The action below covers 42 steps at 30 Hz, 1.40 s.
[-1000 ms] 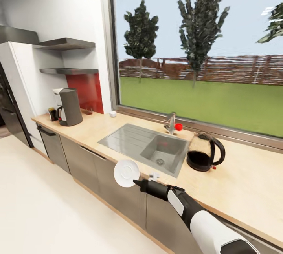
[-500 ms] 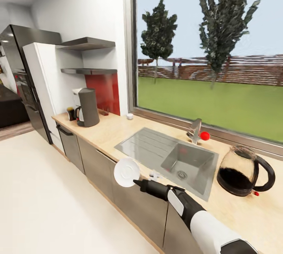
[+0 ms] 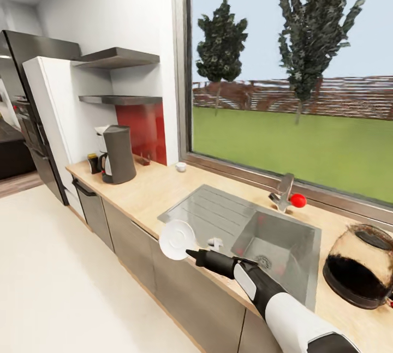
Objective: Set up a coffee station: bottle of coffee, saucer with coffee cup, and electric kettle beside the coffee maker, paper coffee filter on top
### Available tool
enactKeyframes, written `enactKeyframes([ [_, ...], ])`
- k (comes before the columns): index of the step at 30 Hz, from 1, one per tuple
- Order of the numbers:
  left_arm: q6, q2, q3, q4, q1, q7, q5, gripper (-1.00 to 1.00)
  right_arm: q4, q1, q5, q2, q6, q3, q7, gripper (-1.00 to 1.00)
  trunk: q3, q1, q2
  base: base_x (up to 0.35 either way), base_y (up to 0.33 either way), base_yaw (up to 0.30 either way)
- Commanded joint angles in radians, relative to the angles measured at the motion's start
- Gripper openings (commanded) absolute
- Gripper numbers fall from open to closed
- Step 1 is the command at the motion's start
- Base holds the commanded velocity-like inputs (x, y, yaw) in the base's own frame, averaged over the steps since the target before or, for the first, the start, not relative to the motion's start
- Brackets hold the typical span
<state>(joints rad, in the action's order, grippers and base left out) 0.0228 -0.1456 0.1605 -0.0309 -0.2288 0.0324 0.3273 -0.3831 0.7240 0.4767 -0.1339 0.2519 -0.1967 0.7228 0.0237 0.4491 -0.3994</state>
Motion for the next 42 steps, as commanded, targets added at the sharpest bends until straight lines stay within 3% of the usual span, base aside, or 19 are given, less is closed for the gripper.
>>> enactKeyframes([
  [1, 0.003, 0.000, 0.008, -0.001, 0.000, 0.003, 0.008, 1.00, 0.000, 0.000, 0.013, 0.000, 0.010, -0.003, 0.001, -1.00, 0.000, 0.001, -0.001, 0.329, 0.168, 0.053],
  [26, 0.002, 0.000, 0.008, 0.000, 0.000, 0.003, 0.012, 1.00, 0.000, 0.000, 0.013, 0.000, 0.010, -0.002, 0.001, -1.00, 0.000, 0.001, -0.001, 0.300, 0.210, 0.255],
  [42, 0.000, 0.000, 0.007, 0.001, 0.000, 0.003, 0.009, 1.00, 0.002, 0.000, 0.010, 0.014, 0.007, -0.003, 0.003, -1.00, 0.000, 0.001, -0.001, 0.305, 0.134, 0.008],
])
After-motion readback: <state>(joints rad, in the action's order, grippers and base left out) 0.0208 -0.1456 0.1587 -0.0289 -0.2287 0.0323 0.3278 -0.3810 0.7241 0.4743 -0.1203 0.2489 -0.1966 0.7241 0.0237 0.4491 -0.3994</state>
